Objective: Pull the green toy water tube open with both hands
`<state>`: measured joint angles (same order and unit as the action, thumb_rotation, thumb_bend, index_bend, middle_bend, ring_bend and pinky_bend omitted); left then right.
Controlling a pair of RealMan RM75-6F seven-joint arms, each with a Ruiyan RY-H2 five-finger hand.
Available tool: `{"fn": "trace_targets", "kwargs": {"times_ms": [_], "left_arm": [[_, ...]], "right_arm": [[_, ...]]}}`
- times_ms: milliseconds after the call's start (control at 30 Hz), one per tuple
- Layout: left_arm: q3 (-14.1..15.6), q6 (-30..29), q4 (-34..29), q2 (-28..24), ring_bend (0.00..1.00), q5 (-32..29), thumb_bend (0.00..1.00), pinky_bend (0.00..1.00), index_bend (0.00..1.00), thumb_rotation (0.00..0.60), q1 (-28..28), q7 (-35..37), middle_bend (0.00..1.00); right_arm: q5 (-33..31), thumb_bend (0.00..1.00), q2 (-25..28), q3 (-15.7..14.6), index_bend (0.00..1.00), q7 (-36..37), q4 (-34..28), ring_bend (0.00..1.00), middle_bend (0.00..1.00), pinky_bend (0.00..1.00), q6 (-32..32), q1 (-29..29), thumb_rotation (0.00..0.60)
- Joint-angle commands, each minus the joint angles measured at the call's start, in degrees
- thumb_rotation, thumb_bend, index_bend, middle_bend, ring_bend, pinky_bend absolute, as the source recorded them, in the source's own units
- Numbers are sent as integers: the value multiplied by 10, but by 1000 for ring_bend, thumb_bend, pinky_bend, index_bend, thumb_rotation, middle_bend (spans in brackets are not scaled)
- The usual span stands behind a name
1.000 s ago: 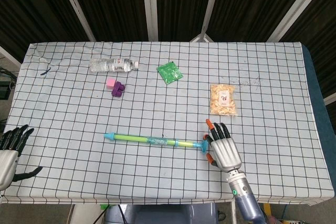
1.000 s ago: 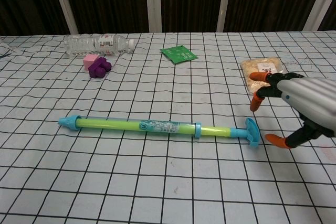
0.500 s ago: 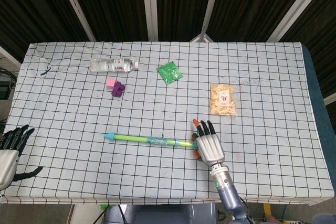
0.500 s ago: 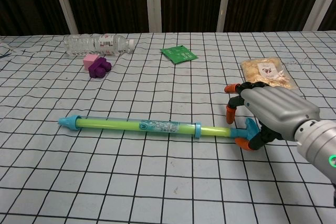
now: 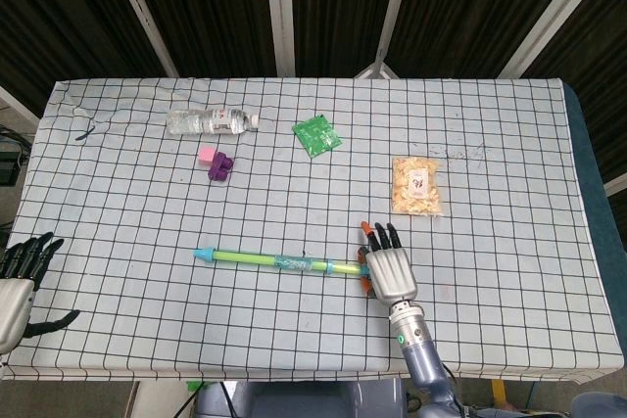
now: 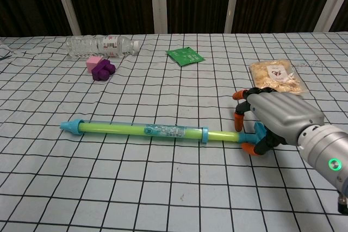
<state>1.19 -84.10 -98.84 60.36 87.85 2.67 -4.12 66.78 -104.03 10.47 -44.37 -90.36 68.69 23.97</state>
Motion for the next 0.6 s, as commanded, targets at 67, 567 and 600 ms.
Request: {"fn": "trace_targets", "kwargs": {"times_ms": [67,567,600], "left_arm": [[-1,-1,-1,0,0,0,87,0,0,600,0,1,0],[1,3,-2,-2,0,0,87,0,0,600,1,-1,0],[2,4,-3,-2,0,0,87,0,0,600,2,-2,0]], "right_arm": [[-2,349,0,-4,496,-2,2,0,136,0,3,2,600],[2,369,9,-15,638,8,-2,0,177,0,15,7,600],[3,370,11,-15,638,9,-4,0,177,0,15,7,600]]}}
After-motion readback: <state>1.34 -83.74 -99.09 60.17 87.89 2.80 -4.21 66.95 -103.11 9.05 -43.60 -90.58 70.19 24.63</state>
